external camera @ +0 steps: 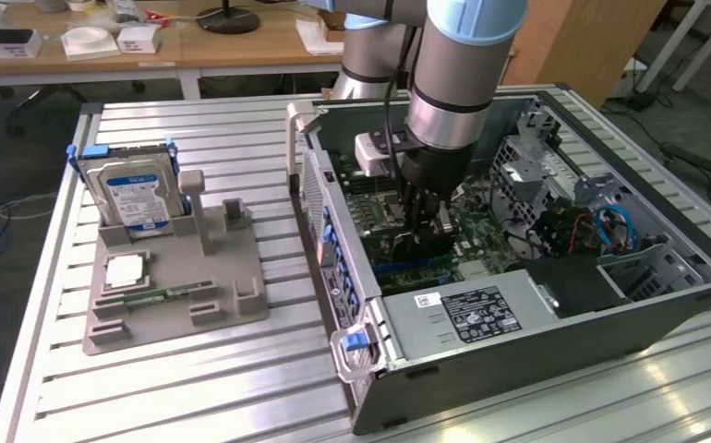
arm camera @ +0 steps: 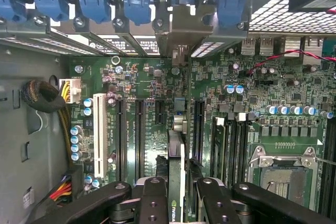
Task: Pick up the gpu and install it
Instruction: 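Insert the gpu into the slot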
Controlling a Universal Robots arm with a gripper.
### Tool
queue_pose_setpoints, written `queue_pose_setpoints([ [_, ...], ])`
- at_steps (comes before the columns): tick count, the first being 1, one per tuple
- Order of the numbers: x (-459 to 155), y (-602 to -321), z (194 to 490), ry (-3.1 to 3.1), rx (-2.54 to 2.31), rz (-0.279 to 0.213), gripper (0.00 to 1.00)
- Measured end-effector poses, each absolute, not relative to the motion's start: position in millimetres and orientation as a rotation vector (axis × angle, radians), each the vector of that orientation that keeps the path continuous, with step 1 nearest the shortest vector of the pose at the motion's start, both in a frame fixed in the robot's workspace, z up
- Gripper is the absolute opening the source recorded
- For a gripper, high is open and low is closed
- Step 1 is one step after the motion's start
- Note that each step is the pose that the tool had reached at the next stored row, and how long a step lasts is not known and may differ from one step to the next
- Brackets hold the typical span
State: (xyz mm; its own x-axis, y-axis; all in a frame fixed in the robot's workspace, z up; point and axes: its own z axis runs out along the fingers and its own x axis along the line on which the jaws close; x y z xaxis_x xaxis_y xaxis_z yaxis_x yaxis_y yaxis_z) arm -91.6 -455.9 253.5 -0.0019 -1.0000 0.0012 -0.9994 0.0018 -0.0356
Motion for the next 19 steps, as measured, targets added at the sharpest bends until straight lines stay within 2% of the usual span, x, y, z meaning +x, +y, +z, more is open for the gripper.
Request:
queue_pose_setpoints([
  [19, -92.3, -455.9, 249.7, 2.206, -2.202, -0.041, 0.26],
])
